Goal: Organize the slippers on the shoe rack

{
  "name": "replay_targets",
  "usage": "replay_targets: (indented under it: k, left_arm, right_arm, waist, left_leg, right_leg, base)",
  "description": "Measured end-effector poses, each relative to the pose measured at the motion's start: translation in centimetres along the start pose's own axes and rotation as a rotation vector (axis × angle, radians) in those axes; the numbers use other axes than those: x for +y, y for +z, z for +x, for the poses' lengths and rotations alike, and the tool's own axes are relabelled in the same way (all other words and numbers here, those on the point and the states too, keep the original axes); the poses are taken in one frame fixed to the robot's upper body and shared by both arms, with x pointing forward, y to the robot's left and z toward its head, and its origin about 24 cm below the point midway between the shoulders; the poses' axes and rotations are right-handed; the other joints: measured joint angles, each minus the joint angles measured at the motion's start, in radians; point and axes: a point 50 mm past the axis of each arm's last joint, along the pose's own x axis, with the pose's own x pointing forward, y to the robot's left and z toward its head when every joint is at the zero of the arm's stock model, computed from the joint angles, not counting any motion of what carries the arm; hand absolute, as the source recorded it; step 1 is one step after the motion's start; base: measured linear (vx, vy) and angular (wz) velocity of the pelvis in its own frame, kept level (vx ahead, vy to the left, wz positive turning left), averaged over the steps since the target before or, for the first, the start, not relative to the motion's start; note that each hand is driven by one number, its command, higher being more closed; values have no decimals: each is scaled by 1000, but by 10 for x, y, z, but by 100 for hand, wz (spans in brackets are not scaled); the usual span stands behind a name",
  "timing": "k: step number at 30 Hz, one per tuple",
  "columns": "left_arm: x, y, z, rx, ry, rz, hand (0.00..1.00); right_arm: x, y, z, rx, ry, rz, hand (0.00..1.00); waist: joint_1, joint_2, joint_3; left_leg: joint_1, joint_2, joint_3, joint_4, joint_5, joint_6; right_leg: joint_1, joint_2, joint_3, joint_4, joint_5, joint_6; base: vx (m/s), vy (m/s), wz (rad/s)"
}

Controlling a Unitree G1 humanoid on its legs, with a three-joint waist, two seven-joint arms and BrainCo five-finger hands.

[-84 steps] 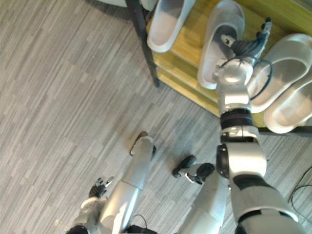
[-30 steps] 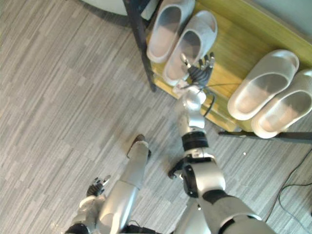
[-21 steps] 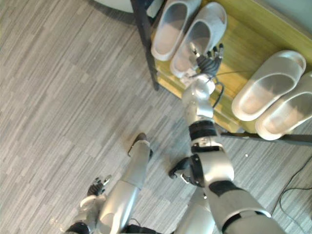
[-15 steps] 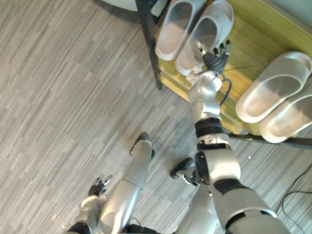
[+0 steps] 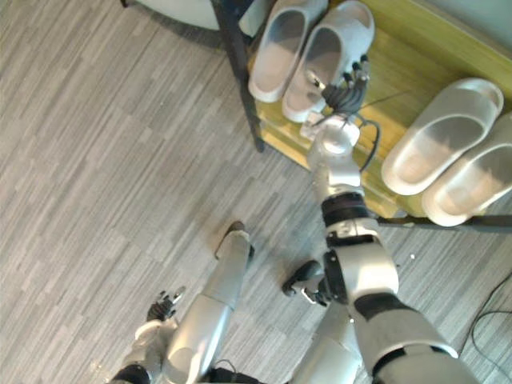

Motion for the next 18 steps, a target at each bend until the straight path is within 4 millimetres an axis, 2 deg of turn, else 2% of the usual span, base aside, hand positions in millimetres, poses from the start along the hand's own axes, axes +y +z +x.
replay_targets:
  k: [2,3,5,9,11,13,15,18]
  left_arm:
    - [2,-1,0,1,4,2,0]
    - [6,-4,-2,7,12,5,0]
    - [13,-9,-4,14,28,7,0]
    - [36,-32,-14,74,87,2,0]
    - [49,-40,-19,97,115,12,0]
    - [55,-46,-22,111,130,18,0]
    - [66,-55,-28,139,153,31,0]
    - [73,-66,-34,175,159,60,0]
  right_arm:
    - [0,-4,-10,-27,26,-38,0]
    - [1,-9,-23,-45,52,-64,0]
    - [1,-22,-42,-44,91,-99,0]
    - [-11,-68,-97,76,172,-189,0]
    - [-17,-93,-128,168,221,-234,0]
    - [-30,-107,-148,236,222,-260,0]
    - [-48,-123,-170,312,230,-322,0]
    - [-77,-138,-191,406,190,-387,0]
  waist:
    - [-9,-2,-1]
    - [-27,-4,-3]
    - [-46,-10,-10]
    - [-67,-28,-73]
    - [-84,-47,-118]
    - [-93,-55,-147]
    - [-115,-67,-200]
    - [-137,-59,-248]
  left_leg:
    - [58,15,20,-47,7,17]
    - [113,31,46,-106,25,38]
    - [191,69,100,-198,57,50]
    - [347,110,159,-373,105,58]
    - [427,123,190,-459,127,55]
    - [487,132,208,-515,137,58]
    - [565,134,236,-616,167,67]
    - [652,133,257,-736,208,74]
  right_leg:
    - [54,4,-2,-44,14,-5]
    - [107,8,-6,-94,29,8]
    - [176,22,-8,-172,56,15]
    - [305,64,-9,-345,121,29]
    - [367,86,-4,-430,153,30]
    - [416,98,0,-484,172,39]
    - [473,111,5,-571,200,55]
    - [546,134,4,-689,248,73]
  base:
    - [-8,36,-7]
    - [0,0,0]
    - [53,29,-14]
    - [133,44,-25]
    - [209,59,-27]
    - [191,36,-20]
    - [215,40,-18]
    - [174,70,-13]
